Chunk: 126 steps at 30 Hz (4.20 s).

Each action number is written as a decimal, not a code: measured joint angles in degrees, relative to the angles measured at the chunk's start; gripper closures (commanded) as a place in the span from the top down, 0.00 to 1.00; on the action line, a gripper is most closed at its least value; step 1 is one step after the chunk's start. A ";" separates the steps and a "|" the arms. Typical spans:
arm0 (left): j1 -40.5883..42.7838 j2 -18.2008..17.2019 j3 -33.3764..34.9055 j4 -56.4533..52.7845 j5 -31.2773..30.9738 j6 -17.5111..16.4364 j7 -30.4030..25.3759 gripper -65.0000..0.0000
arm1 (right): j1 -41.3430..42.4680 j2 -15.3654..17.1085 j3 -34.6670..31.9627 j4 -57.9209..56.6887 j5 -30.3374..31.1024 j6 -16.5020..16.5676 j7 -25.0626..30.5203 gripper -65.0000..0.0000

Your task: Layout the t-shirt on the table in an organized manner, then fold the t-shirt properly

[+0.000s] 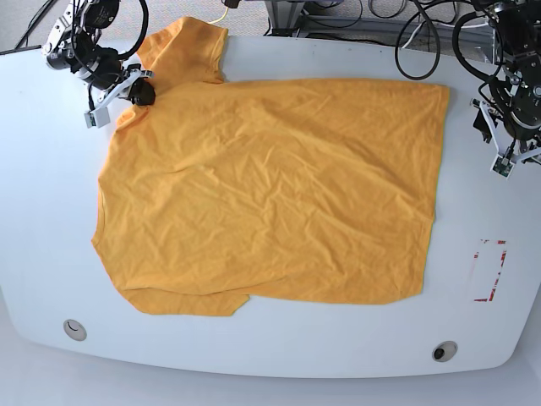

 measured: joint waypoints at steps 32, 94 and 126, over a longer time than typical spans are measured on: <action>7.45 6.25 -10.58 0.00 -26.73 0.44 -1.25 0.67 | -0.02 0.28 -0.20 0.00 -0.02 0.00 -0.07 0.00; 13.40 5.22 1.90 -10.16 -19.85 0.42 -12.66 0.67 | -0.20 0.31 -0.13 -0.02 0.26 0.00 -0.02 0.00; 11.19 5.25 3.58 -14.12 -16.22 0.42 -15.21 0.29 | -0.50 0.31 0.02 -0.02 0.46 0.00 0.00 0.00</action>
